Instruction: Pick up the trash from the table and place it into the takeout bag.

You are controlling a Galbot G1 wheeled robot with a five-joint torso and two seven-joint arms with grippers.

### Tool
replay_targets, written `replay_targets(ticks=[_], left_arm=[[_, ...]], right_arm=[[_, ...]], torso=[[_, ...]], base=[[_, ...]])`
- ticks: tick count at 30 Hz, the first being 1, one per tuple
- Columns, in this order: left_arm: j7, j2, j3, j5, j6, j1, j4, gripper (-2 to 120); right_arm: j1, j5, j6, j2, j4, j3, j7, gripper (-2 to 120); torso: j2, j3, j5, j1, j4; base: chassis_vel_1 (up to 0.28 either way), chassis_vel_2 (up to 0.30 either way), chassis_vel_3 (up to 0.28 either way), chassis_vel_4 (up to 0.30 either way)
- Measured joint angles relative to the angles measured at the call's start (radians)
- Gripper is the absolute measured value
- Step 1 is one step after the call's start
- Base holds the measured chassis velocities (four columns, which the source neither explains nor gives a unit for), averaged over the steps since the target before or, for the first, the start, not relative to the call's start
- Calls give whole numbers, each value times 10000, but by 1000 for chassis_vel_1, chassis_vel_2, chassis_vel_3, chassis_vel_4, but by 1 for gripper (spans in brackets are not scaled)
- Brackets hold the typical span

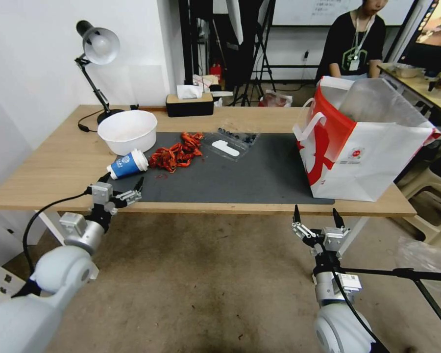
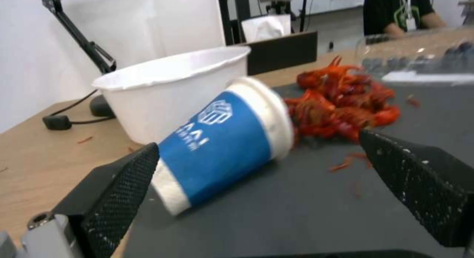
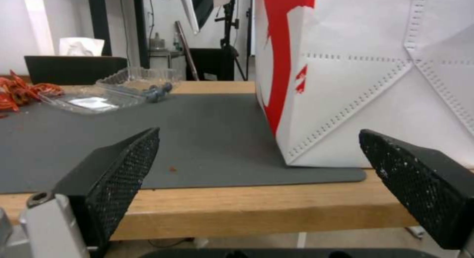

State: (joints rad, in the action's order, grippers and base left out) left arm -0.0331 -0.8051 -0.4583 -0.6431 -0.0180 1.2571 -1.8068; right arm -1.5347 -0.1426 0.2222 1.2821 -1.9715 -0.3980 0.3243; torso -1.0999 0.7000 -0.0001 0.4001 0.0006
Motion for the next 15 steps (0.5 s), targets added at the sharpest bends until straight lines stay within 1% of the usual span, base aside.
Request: replay_targets(ticks=[3,4,6,8,10,11,13,14,15], left_arm=[[212,400,377,-128,5,-626,641,100],[212,400,377,-128,5,-626,641,100],[497,739,716,-217,-1,-1240,1173,100],[596,835,796,-225,-6,-1412,1310,100],[964,1097,1008,-221,-23,-1903,1649,100],[964,1097,1008,-221,-23,-1903,1649,100],[1724,1467,1189,-197,-108,-2337,2026,100],[1994,1580,1237,-203,-131,-2424,2120,100],[1994,1580,1237,-203,-131,-2424,2120,100]], right_arm=[[-3,-6,-2,6,16,-1,0,100],[-3,-6,-2,6,16,-1,0,100],[-4,-10,-3,24,32,-14,0,100],[-2,-10,-3,29,39,-22,0,100],[13,-12,-3,41,69,-33,0,100],[13,-12,-3,41,69,-33,0,100],[29,-15,-3,46,99,-43,0,100],[38,-16,-3,47,107,-47,0,100],[38,-16,-3,47,107,-47,0,100]], torso=[[0,0,-3,0,-6],[0,0,-3,0,-6],[0,1,-2,1,-7],[0,1,-1,1,-7],[0,0,0,1,-6],[0,0,0,1,-6],[0,1,1,1,-7],[0,1,0,1,-7],[0,1,0,1,-7]], base=[[0,0,0,0],[0,0,0,0],[0,0,0,0],[0,0,0,0],[0,0,0,0],[0,0,0,0],[0,0,0,0],[0,0,0,0],[0,0,0,0]])
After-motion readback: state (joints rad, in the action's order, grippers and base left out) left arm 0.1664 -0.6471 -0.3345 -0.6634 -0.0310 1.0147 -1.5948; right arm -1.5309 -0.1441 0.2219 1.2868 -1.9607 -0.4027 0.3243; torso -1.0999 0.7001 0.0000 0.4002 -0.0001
